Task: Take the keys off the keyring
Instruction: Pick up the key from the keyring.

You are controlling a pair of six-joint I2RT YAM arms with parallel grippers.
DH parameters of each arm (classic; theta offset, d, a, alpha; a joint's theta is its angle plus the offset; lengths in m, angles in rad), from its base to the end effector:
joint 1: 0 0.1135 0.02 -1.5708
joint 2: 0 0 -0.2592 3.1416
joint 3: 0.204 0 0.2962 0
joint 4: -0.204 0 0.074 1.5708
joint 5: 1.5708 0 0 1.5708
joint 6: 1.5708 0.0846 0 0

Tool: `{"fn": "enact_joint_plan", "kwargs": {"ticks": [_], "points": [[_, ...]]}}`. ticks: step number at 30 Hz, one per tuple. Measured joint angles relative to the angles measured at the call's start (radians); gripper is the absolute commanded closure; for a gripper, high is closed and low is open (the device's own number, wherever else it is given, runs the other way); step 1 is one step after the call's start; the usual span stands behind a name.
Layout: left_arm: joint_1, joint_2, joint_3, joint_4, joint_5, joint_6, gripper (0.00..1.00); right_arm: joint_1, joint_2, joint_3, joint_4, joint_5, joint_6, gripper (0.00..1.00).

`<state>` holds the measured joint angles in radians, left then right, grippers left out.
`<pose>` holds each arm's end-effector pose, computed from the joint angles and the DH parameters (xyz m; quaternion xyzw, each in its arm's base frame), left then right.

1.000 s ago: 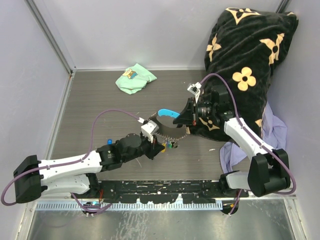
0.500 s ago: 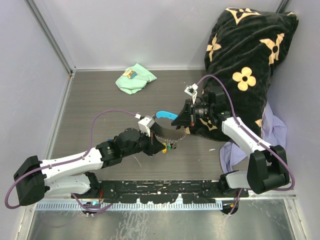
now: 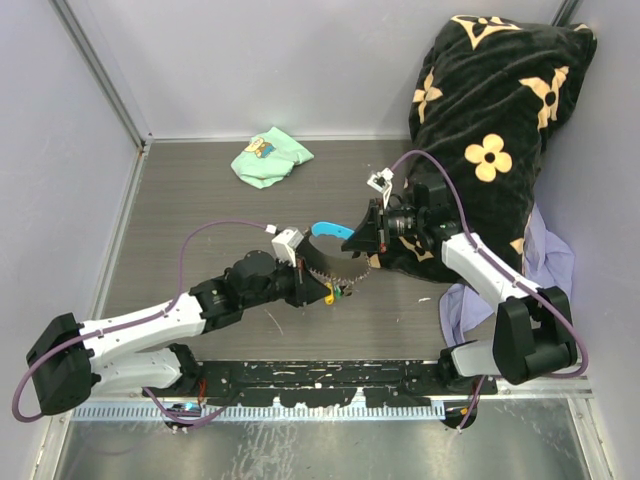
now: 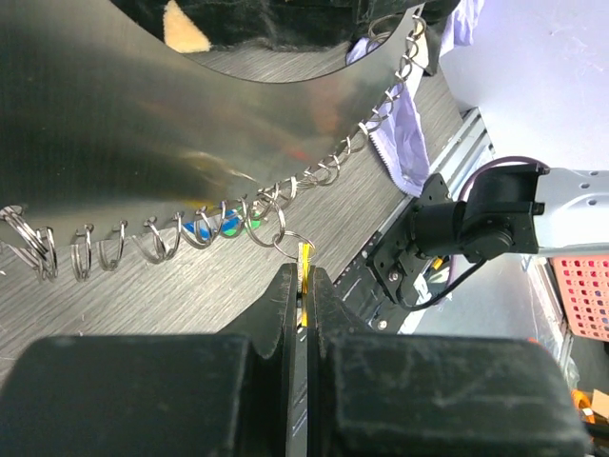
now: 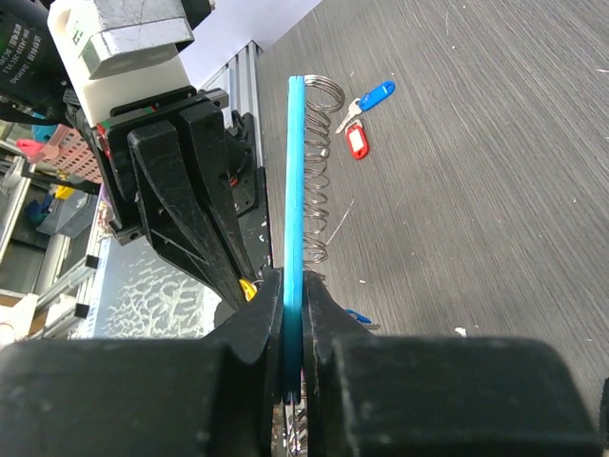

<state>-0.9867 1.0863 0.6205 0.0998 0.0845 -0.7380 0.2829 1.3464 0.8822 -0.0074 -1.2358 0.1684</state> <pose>0.1778 -0.2819 0.2096 0.1259 0.8139 -0.4525 0.3419 0.3035 0.1714 0.2437 -0.3419 0.6766 0.5767 0.3044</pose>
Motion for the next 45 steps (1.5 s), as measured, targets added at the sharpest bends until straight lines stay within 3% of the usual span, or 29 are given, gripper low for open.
{"fn": "enact_joint_plan", "kwargs": {"ticks": [16,19,26,38,41,45], "points": [[0.128,0.007,-0.052,0.087,0.152,-0.182,1.0,0.003,0.009,0.012,-0.092,0.08,-0.08,0.18],[0.149,0.016,-0.056,0.113,0.182,-0.216,1.0,0.003,0.009,0.026,-0.122,0.11,-0.102,0.1],[0.181,0.036,-0.063,0.16,0.223,-0.278,1.0,-0.01,0.009,0.066,-0.192,0.182,-0.153,0.0],[0.192,0.036,-0.069,0.198,0.248,-0.359,1.0,-0.043,-0.054,0.077,-0.254,0.156,-0.263,0.0],[0.198,0.036,-0.069,0.205,0.249,-0.393,1.0,-0.033,-0.085,0.084,-0.294,0.145,-0.38,0.0],[0.21,0.036,-0.069,0.224,0.25,-0.452,1.0,-0.021,-0.119,0.112,-0.431,0.119,-0.72,0.0]]}}
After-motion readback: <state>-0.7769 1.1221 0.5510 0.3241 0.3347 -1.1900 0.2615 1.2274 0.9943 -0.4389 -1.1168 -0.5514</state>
